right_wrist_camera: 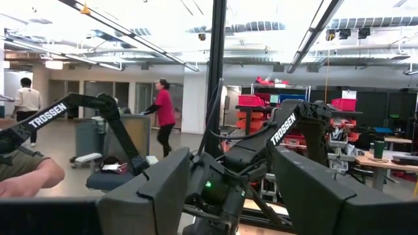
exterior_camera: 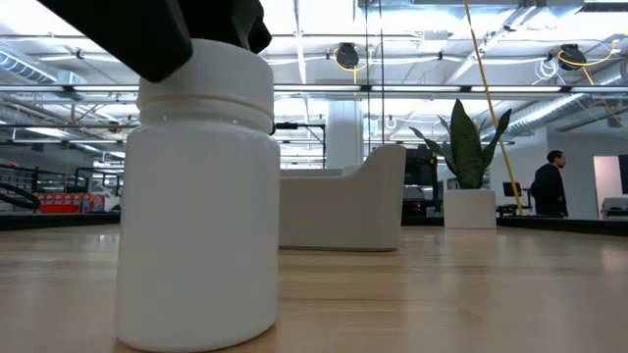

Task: Pick and place pill bottles into a basket
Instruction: Put the middle pill bottle into the bin

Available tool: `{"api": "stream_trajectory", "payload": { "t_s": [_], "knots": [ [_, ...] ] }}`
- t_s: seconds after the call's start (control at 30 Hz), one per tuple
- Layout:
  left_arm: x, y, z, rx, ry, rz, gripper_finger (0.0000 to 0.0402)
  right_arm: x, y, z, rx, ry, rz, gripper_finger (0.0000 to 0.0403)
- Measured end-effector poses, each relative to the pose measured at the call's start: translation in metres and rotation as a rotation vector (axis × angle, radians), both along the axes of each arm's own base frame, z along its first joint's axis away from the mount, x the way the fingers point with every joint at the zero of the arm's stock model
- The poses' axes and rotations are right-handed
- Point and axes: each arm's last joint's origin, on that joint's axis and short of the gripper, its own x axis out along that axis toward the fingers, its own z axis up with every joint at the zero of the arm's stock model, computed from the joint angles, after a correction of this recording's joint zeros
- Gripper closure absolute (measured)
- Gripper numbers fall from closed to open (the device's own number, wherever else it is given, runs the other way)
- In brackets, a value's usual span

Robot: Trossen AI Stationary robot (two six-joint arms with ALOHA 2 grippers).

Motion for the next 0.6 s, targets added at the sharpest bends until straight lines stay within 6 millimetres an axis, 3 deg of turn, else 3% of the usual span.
{"api": "stream_trajectory", "payload": {
  "t_s": [0.33,0.6],
  "knots": [
    [0.0002,0.0001,0.0001,-0.001,-0.003,0.008,0.0236,0.0000,0.0000,0.0000,0.000,0.000,0.000,0.0190],
    [-0.0013,0.0039,0.0072,0.024,-0.012,-0.009,0.0234,0.0000,0.0000,0.0000,0.000,0.000,0.000,0.0190]
  ]
}}
